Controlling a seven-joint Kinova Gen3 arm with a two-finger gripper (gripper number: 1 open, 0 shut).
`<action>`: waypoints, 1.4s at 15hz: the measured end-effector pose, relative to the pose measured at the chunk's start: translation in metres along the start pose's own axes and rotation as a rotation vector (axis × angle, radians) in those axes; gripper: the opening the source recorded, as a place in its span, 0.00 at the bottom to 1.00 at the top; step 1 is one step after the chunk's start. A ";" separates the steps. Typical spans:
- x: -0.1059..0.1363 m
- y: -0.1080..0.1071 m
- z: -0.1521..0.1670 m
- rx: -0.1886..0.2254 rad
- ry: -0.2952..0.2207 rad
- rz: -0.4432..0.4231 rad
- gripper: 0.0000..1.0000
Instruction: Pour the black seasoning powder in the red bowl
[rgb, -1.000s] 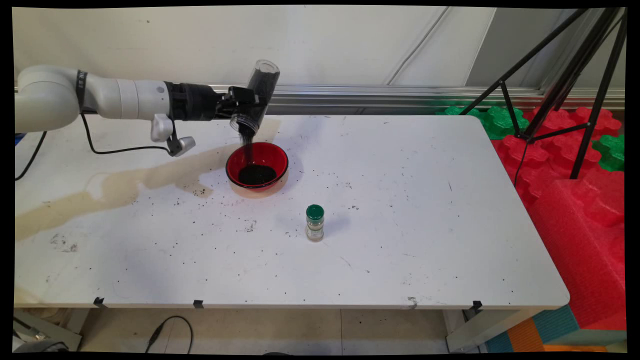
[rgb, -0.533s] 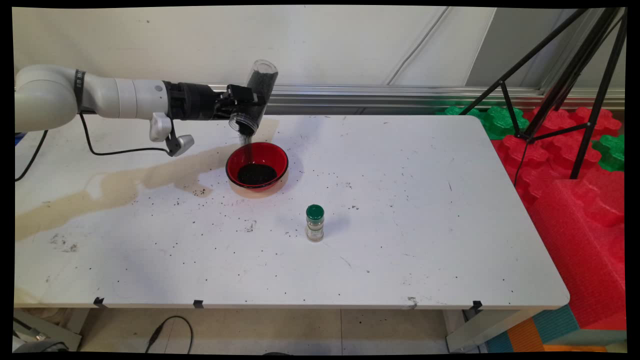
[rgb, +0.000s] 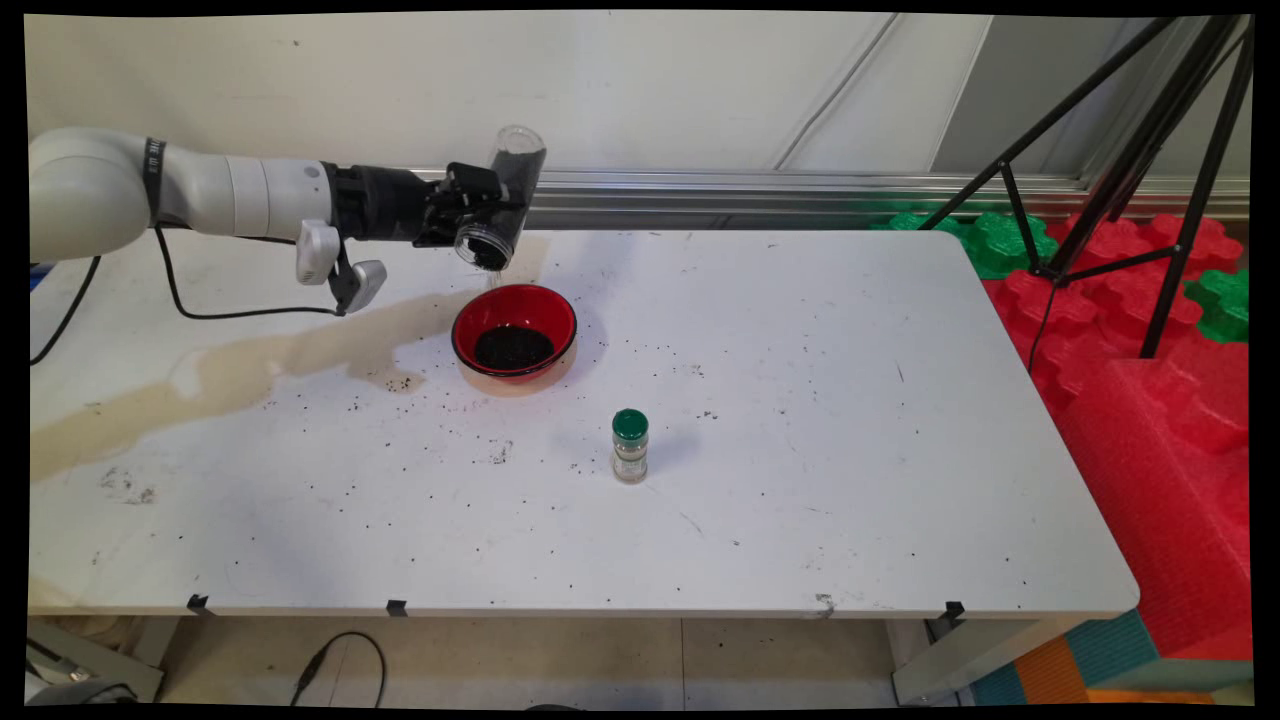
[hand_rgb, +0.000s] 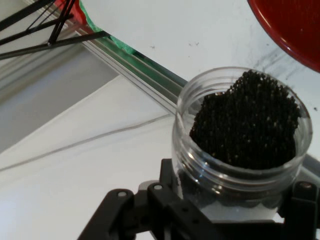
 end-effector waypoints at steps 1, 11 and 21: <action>0.000 0.000 0.000 -0.002 0.002 -0.018 0.00; -0.001 0.001 -0.003 -0.025 0.029 -0.257 0.00; -0.005 -0.008 -0.008 -0.038 0.035 -0.470 0.00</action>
